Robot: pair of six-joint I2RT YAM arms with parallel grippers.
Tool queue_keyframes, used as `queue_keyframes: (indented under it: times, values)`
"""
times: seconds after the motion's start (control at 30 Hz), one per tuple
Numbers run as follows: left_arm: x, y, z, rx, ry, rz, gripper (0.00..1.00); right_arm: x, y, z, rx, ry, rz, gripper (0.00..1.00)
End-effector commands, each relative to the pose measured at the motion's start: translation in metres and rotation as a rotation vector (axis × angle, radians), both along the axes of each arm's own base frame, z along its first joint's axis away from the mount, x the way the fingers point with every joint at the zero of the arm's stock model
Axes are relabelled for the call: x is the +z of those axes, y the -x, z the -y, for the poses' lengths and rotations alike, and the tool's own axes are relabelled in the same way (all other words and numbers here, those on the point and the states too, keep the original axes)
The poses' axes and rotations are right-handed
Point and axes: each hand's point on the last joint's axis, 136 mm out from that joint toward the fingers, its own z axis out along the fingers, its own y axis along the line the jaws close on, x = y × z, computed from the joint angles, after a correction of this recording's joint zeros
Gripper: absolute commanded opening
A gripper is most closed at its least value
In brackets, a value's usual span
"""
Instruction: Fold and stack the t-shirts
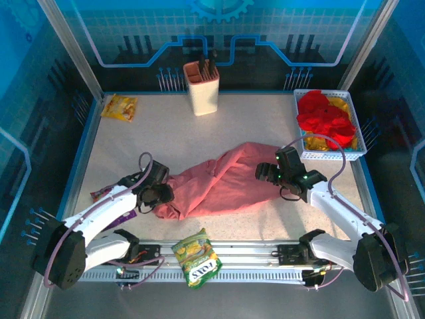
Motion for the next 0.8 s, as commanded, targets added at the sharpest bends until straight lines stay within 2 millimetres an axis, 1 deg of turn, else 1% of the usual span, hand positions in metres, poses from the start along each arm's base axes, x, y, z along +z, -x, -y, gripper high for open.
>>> queue_keyframes:
  times: [0.0,0.17,0.3,0.4,0.53,0.63,0.77]
  values:
    - [0.012,0.008,-0.008,0.017,-0.021,-0.018,0.43,-0.004,0.004,0.000,0.008,-0.003,-0.008,0.91]
    - [0.025,0.010,-0.007,0.038,0.005,-0.004,0.43,-0.005,0.005,-0.002,0.007,-0.013,-0.009,0.91]
    - [0.038,0.005,-0.007,0.045,0.014,0.030,0.43,-0.005,0.005,-0.002,0.008,-0.018,-0.010,0.91]
    - [0.040,0.002,-0.002,0.040,0.039,0.040,0.41,-0.005,0.006,-0.001,0.006,-0.011,-0.009,0.91]
    - [0.028,0.003,0.003,0.044,0.061,0.015,0.37,-0.005,0.007,0.000,0.003,-0.013,-0.008,0.91]
    - [0.020,0.004,0.002,0.050,0.052,-0.002,0.35,-0.004,0.007,0.000,0.005,-0.013,-0.006,0.91]
    - [0.016,0.003,0.000,0.053,0.038,-0.003,0.35,-0.004,0.007,0.001,0.003,-0.009,-0.004,0.91]
